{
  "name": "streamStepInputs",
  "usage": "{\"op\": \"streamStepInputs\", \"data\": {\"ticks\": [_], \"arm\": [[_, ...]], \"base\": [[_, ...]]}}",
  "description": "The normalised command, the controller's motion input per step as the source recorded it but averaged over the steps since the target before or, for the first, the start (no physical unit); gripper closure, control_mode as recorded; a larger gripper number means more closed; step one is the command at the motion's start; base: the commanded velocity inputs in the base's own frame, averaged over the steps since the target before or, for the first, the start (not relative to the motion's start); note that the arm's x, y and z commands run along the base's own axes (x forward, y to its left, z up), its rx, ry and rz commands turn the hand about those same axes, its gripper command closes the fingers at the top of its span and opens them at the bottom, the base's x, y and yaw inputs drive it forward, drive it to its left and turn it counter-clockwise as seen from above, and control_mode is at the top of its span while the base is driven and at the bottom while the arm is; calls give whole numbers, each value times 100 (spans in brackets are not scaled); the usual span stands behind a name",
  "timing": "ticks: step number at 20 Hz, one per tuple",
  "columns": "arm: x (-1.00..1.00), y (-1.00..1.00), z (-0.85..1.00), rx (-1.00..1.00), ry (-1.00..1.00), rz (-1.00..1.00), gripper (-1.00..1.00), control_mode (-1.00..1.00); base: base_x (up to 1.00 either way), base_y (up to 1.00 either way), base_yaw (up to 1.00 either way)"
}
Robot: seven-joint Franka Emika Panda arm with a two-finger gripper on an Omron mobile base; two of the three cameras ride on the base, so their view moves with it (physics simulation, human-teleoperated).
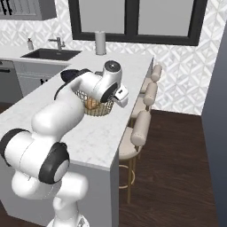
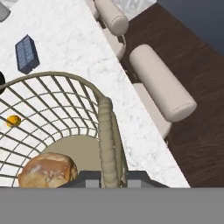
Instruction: Open the cabinet, pick up the bread from the cabinet and place it in the basket. Then move the basket to the dining counter.
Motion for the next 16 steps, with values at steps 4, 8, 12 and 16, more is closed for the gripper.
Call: {"op": "streamStepInputs", "data": {"ticks": [4,8,12,16], "arm": [[100,7,-86,-2,4,-3,100,-100],[91,60,-79,-5,4,-21,100,-100],[66,56,-64,-1,2,-29,100,-100],[51,6,-50,0,1,-21,100,-100]], "base": [[0,0,0],[0,0,0],[0,0,0],[0,0,0]]}}
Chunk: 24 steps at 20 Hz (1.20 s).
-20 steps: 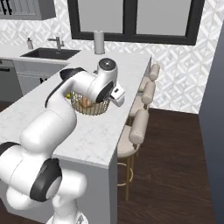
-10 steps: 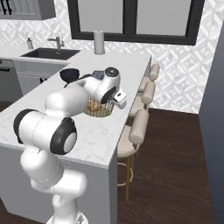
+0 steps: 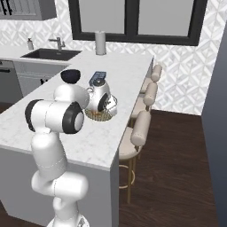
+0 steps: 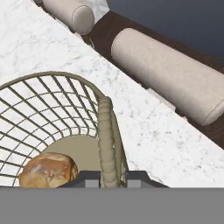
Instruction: Open the cabinet, pick up the bread from the cabinet and place it in the basket. Then move the basket to the dining counter.
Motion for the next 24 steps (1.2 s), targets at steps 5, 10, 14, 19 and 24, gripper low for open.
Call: {"op": "streamStepInputs", "data": {"ticks": [5,10,14,19,24], "arm": [[25,-5,-44,1,0,-6,100,-100],[9,0,-26,0,2,0,100,-100],[24,0,-25,0,0,0,100,-100],[10,0,-19,0,1,0,100,-100],[0,0,-5,0,0,0,-100,-100]], "base": [[0,0,0],[0,0,0],[0,0,0],[0,0,0],[0,0,0]]}}
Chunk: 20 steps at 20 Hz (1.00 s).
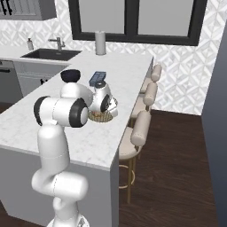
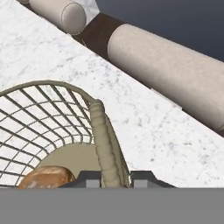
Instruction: Open the cabinet, pick up the bread from the cabinet and place it in the basket. Then move the basket to the dining counter.
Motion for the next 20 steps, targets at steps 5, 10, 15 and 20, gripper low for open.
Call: {"op": "streamStepInputs", "data": {"ticks": [5,10,15,20], "arm": [[0,0,0,0,0,0,-100,-100],[0,0,3,0,0,0,-100,-100],[-14,0,35,0,0,0,-100,-100],[-32,10,58,-2,0,0,-100,-100]], "base": [[0,0,0],[0,0,0],[0,0,0],[0,0,0]]}}
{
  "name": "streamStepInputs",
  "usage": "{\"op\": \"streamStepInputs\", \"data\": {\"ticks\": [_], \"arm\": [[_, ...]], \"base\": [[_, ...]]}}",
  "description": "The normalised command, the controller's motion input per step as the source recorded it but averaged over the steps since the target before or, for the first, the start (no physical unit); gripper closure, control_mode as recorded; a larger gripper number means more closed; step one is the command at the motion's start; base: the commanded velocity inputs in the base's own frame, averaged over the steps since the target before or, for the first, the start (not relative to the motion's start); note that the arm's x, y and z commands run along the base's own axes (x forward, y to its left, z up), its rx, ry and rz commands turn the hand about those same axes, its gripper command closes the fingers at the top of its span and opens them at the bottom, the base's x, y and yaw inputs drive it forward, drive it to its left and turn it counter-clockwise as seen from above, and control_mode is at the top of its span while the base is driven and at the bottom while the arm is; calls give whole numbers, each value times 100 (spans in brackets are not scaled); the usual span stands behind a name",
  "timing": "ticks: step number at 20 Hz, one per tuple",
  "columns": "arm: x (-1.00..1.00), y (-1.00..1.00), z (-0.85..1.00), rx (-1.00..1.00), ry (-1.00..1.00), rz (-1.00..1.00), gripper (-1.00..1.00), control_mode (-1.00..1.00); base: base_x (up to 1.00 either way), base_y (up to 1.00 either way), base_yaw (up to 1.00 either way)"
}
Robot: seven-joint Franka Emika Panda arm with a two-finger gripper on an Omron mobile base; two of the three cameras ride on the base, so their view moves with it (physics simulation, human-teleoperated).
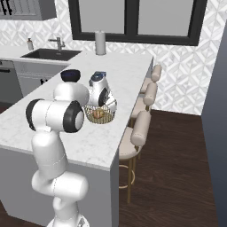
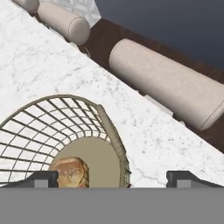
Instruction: Open the cabinet, pick up the bread from the cabinet and place it in the basket. Then move the basket to the dining counter.
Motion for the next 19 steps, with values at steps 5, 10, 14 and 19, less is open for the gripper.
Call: {"op": "streamStepInputs", "data": {"ticks": [5,10,14,19], "arm": [[-73,2,72,-1,0,3,-100,-100],[-100,2,73,-1,0,8,-100,-100],[-100,11,47,-3,0,10,-100,-100],[-100,27,20,-5,0,6,-100,-100]], "base": [[0,0,0],[0,0,0],[0,0,0],[0,0,0]]}}
